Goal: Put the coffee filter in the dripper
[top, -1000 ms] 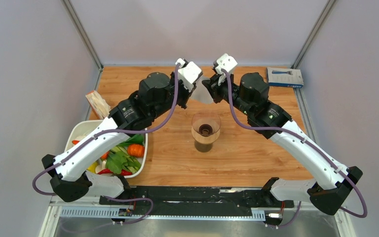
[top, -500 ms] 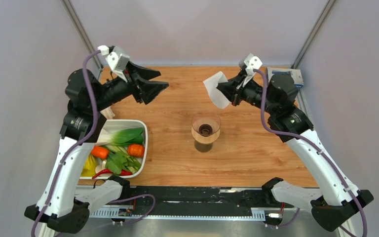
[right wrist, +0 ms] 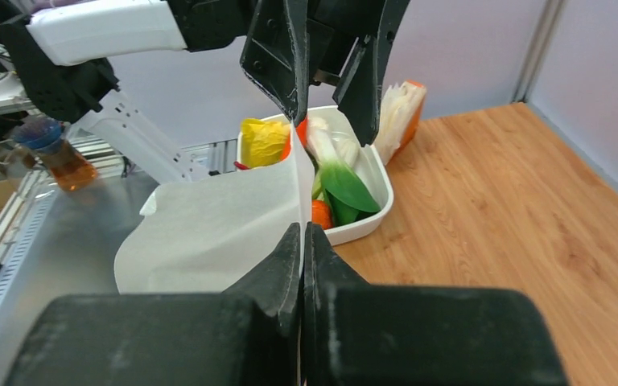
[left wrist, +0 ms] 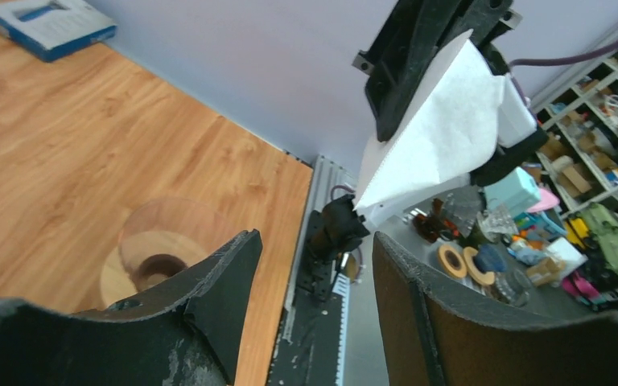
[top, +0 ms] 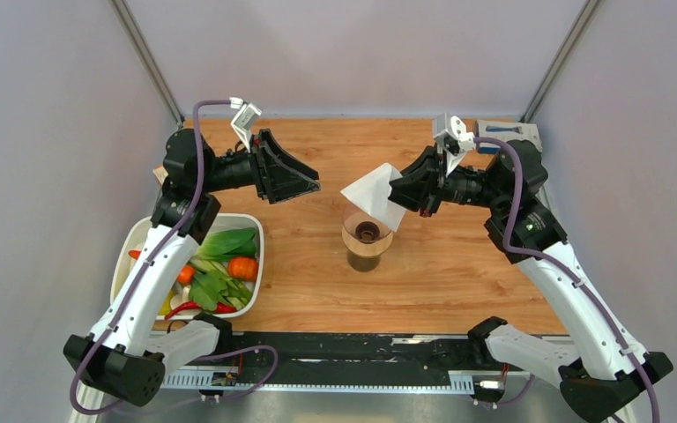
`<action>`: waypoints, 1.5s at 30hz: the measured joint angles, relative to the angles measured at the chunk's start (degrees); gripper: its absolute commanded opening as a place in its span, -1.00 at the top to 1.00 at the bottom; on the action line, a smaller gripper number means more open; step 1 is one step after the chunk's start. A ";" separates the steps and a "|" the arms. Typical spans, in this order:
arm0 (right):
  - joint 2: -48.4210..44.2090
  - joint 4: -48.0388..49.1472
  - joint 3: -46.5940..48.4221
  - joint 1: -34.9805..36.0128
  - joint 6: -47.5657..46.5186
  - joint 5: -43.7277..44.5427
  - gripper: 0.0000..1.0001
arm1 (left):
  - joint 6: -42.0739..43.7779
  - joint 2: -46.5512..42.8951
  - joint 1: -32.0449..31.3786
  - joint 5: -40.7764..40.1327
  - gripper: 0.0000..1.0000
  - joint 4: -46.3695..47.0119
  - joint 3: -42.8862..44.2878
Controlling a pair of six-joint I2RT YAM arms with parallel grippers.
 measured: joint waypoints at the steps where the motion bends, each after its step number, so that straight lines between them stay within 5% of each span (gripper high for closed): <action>1: 0.02 0.26 -0.13 0.00 0.66 -0.81 1.00 | -1.05 0.02 -0.39 0.22 -0.22 0.94 -0.48; 14: 0.13 4.94 -1.01 0.00 7.61 -5.38 1.00 | -4.07 -0.66 -8.48 1.44 -0.06 9.01 -2.34; 20: 0.17 5.75 -2.40 0.02 9.25 -5.62 1.00 | -3.87 -0.63 -11.19 1.18 0.21 9.46 -3.30; 26: 0.17 7.43 -2.82 0.02 10.60 -5.97 1.00 | -3.26 -0.39 -11.87 0.94 0.69 9.51 -3.43; 34: 0.20 7.98 -2.97 0.02 11.30 -6.08 1.00 | -3.21 -0.07 -11.89 0.81 0.65 10.19 -3.52; 40: 0.28 8.26 -2.97 0.02 11.65 -6.14 0.98 | -3.41 -0.07 -11.96 0.83 0.99 10.80 -3.52; 45: 0.28 8.00 -2.97 0.02 10.84 -5.95 -0.13 | -4.55 -0.07 -12.22 0.90 1.00 11.02 -3.56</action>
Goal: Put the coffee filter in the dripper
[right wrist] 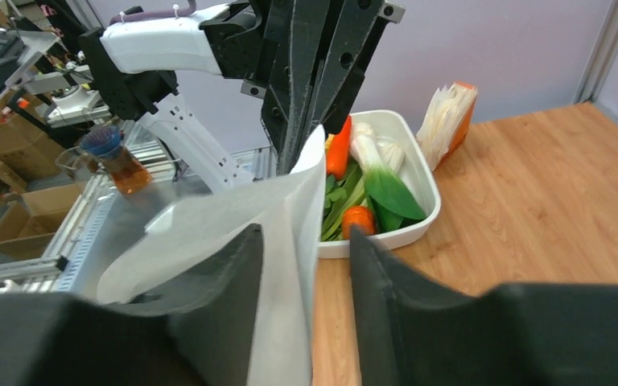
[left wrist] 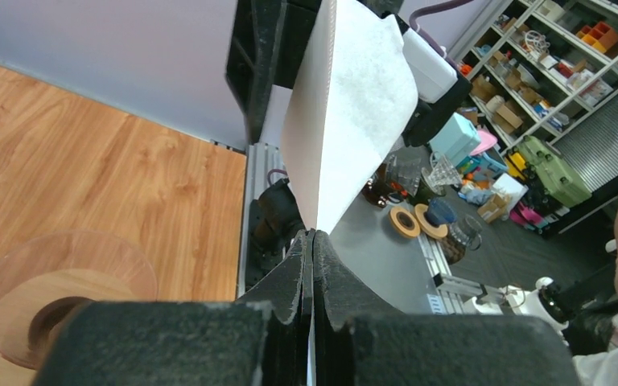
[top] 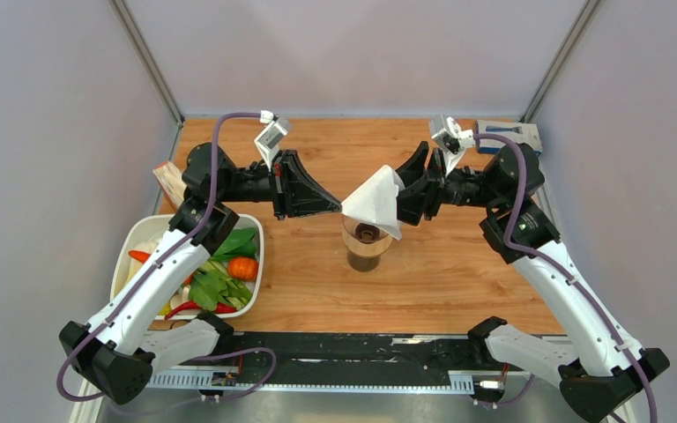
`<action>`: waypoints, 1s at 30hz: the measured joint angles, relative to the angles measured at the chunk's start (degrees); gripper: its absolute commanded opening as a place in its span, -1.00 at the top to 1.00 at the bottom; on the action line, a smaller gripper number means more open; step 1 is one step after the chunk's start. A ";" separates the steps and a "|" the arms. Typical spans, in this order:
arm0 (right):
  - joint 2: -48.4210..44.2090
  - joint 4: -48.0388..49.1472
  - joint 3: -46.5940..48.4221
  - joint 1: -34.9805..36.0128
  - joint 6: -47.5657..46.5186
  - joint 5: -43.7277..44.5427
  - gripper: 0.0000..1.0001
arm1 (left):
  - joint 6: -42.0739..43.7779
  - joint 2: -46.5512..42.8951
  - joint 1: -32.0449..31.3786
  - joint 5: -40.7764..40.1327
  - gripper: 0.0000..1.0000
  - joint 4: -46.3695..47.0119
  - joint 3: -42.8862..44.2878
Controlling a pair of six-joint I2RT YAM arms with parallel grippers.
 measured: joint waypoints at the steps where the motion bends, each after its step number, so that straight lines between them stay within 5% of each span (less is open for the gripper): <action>1: 0.00 -0.48 0.02 0.00 -0.44 0.17 -0.21 | -0.39 0.00 -0.04 0.11 1.00 0.02 0.00; 17: -2.29 -22.27 4.44 0.09 -36.57 3.85 -0.55 | -6.38 3.10 -0.09 10.91 1.00 -6.16 0.00; 24: -3.13 -26.84 4.57 4.74 -46.75 4.31 -0.39 | -6.64 5.18 -2.08 13.77 1.00 -8.46 0.00; 30: -3.93 -29.86 4.57 8.94 -52.33 5.68 -0.05 | -6.75 6.82 -3.50 15.56 1.00 -9.31 0.00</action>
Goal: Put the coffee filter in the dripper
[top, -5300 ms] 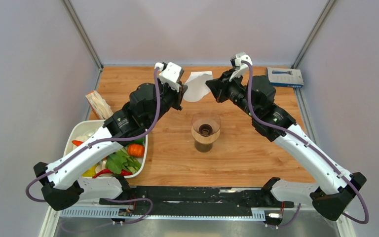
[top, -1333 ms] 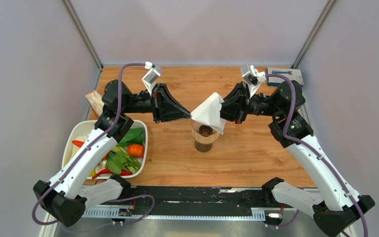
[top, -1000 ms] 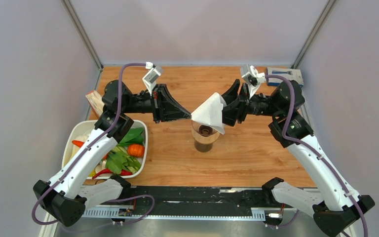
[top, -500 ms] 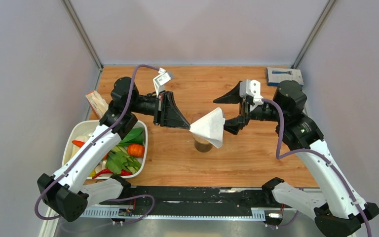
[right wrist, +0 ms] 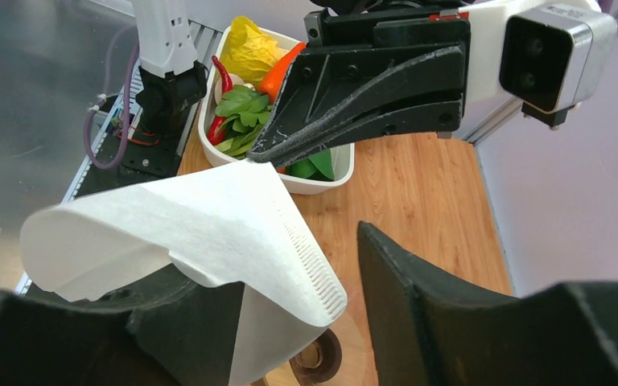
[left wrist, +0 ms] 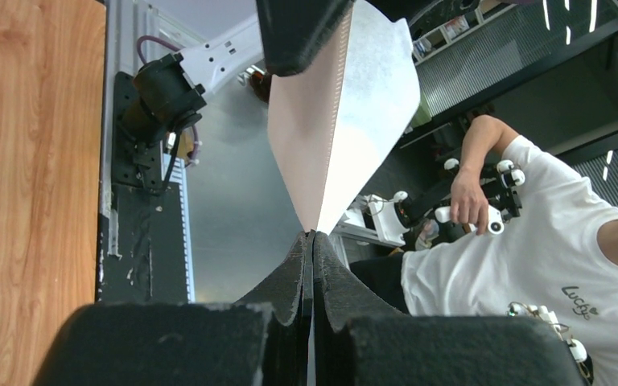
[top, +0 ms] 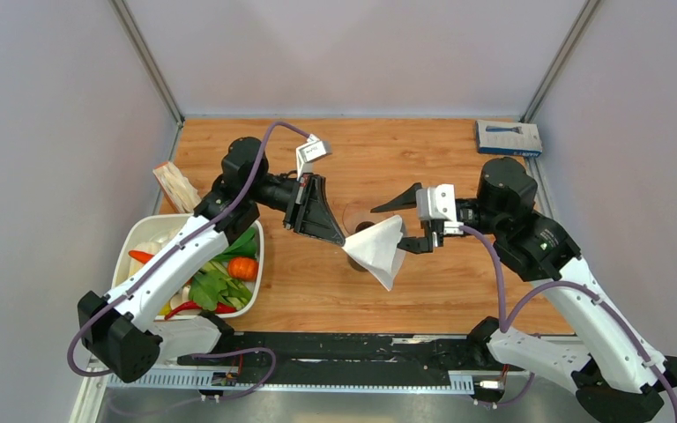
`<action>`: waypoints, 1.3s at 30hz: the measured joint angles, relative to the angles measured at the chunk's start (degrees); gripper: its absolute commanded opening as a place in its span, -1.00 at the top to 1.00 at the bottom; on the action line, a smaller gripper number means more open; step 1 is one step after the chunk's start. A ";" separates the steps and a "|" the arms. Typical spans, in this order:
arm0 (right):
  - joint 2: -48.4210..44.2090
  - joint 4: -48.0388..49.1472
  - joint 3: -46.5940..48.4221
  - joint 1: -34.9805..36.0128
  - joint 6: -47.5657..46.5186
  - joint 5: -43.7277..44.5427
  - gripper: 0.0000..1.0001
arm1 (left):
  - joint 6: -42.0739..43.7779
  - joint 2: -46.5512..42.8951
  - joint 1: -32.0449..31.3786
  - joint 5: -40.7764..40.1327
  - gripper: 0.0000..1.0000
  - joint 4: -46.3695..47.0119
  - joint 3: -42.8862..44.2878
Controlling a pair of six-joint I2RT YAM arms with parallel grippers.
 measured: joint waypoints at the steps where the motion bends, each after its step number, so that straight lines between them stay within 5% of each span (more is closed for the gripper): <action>1: -0.17 -0.17 0.00 0.28 -0.61 0.11 0.02 | -0.02 0.24 -0.11 0.15 1.00 -0.02 0.00; 7: -1.46 -1.95 0.00 1.60 -3.52 0.55 0.20 | -0.13 1.42 -0.33 1.33 1.00 -0.07 0.07; 15: -2.60 -3.65 -0.02 2.23 -6.43 0.92 0.10 | -1.05 2.54 -0.66 1.99 1.00 -0.39 0.07; 25: -3.52 -7.19 -0.15 2.86 -10.64 1.44 0.78 | -1.99 3.41 -1.07 2.64 1.00 -0.44 0.17; 32: -3.93 -8.59 -0.15 2.93 -11.89 2.40 1.00 | -2.27 3.48 -1.05 2.34 0.02 -0.22 0.42; 39: -6.19 -8.63 -1.38 2.97 -11.65 4.55 1.00 | -0.46 2.80 0.26 -1.42 -0.25 -0.61 0.94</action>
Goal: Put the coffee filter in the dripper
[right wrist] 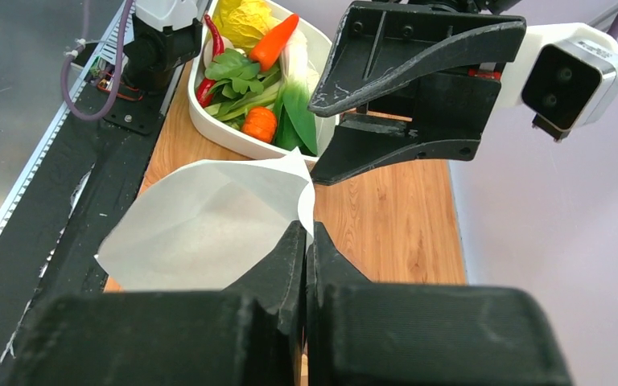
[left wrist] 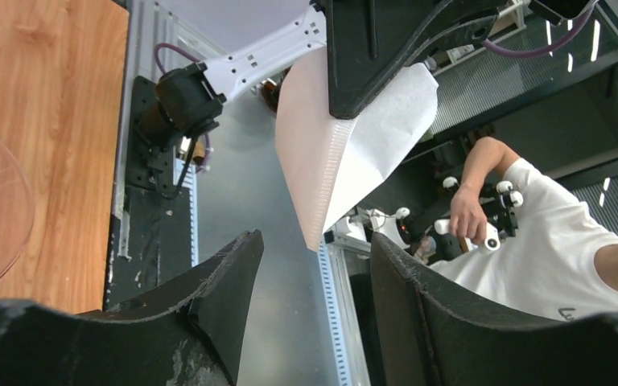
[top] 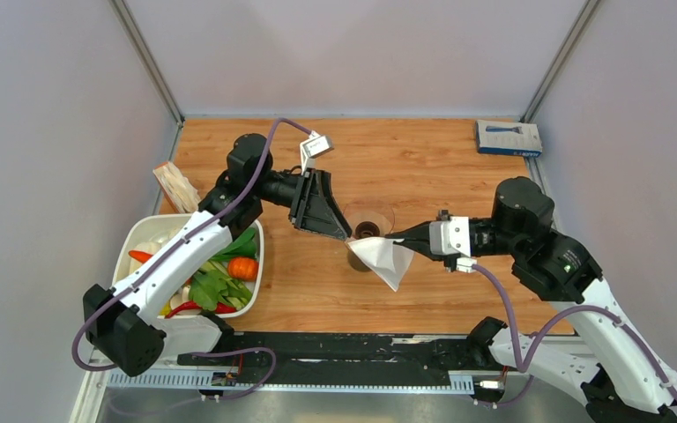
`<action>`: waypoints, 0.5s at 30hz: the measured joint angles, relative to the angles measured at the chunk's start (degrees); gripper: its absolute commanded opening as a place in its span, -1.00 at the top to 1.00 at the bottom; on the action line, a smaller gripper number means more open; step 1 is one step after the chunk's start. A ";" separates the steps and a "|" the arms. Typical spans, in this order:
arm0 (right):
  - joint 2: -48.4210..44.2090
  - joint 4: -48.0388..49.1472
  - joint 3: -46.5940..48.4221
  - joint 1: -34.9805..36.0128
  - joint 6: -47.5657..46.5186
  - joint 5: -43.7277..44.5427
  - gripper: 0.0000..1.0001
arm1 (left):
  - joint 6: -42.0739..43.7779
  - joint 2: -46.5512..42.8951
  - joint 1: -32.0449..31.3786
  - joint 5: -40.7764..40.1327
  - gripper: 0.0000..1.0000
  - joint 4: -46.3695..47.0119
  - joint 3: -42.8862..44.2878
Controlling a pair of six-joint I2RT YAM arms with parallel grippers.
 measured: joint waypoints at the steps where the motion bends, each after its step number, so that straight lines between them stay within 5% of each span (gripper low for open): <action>1: -0.31 0.15 -0.22 0.00 0.17 0.26 1.00 | 0.26 -0.22 0.15 -0.63 -0.25 -0.20 0.00; 9: -0.20 1.77 -0.33 0.00 2.69 1.11 1.00 | 2.08 -1.14 -0.26 -4.39 -0.25 -0.28 0.00; 15: 0.22 2.97 -0.33 0.00 4.15 1.36 1.00 | 3.50 -1.14 -1.70 -5.44 0.08 -0.76 0.00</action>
